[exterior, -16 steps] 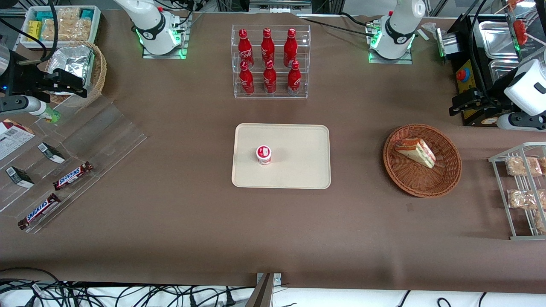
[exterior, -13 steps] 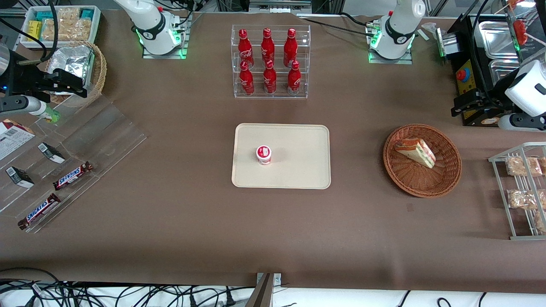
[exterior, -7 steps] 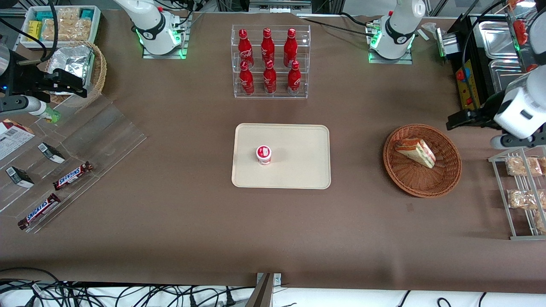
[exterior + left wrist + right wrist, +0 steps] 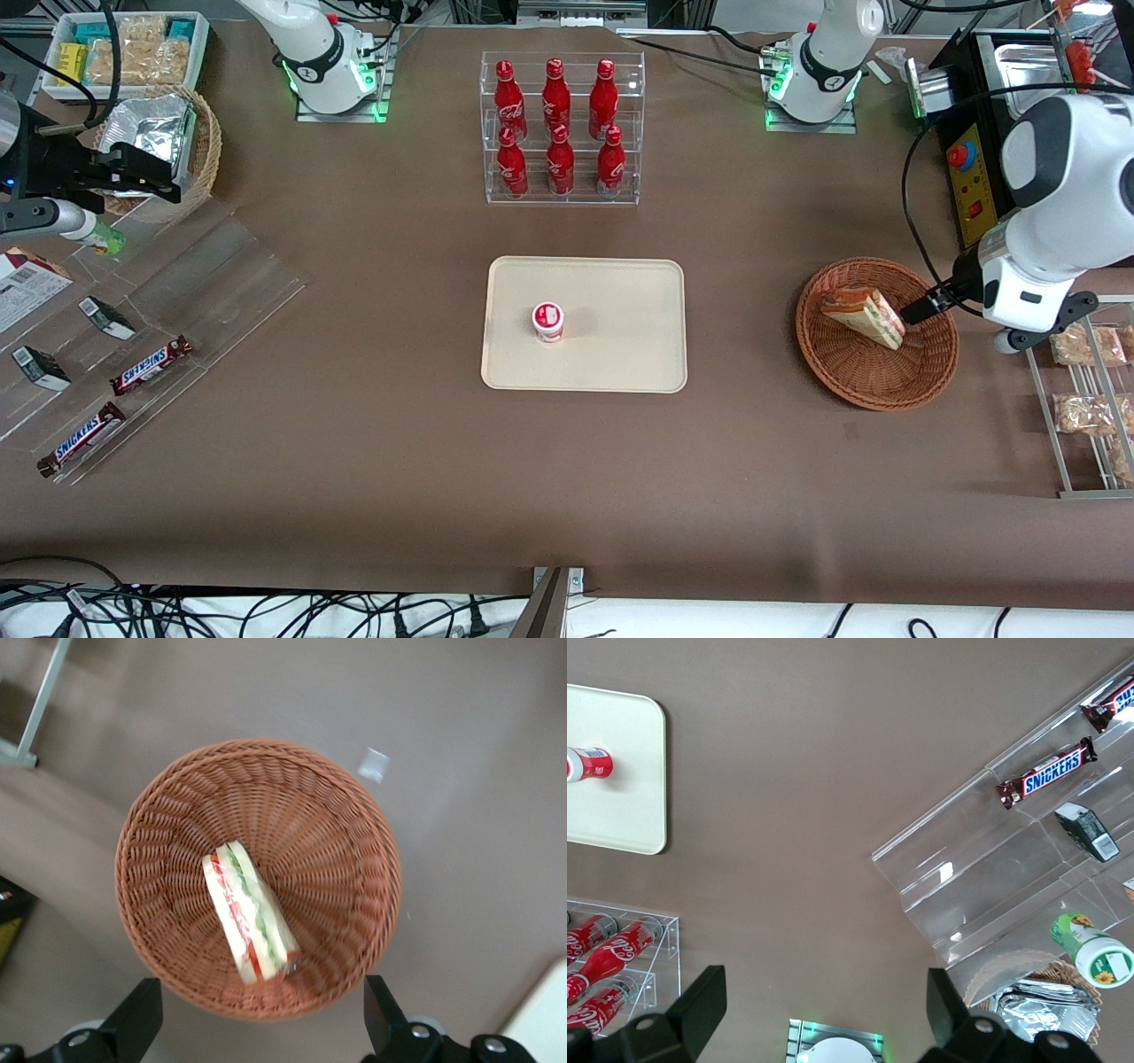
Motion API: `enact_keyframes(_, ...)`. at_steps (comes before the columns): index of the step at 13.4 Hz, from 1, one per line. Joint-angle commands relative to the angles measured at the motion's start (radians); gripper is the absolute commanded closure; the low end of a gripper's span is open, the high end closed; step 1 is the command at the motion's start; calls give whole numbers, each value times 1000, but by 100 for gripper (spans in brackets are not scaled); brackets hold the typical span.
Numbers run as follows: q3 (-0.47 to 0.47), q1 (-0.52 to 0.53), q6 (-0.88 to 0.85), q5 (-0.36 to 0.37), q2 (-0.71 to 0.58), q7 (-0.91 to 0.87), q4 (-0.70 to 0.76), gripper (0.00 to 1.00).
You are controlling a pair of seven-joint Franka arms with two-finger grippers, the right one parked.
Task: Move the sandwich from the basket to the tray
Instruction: 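Lower the left gripper and close it on the wrapped sandwich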
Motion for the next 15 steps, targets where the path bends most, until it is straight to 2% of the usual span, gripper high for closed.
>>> enact_keyframes(1,-5,2,142,35,-32,-136,-136,0)
enact_keyframes(4,-4,4,326,35,-32,-219,-270,0)
enact_keyframes(8,-7,21,497,153,-11,-374,-388,0)
enact_keyframes(15,-7,38,658,157,62,-459,-440,0)
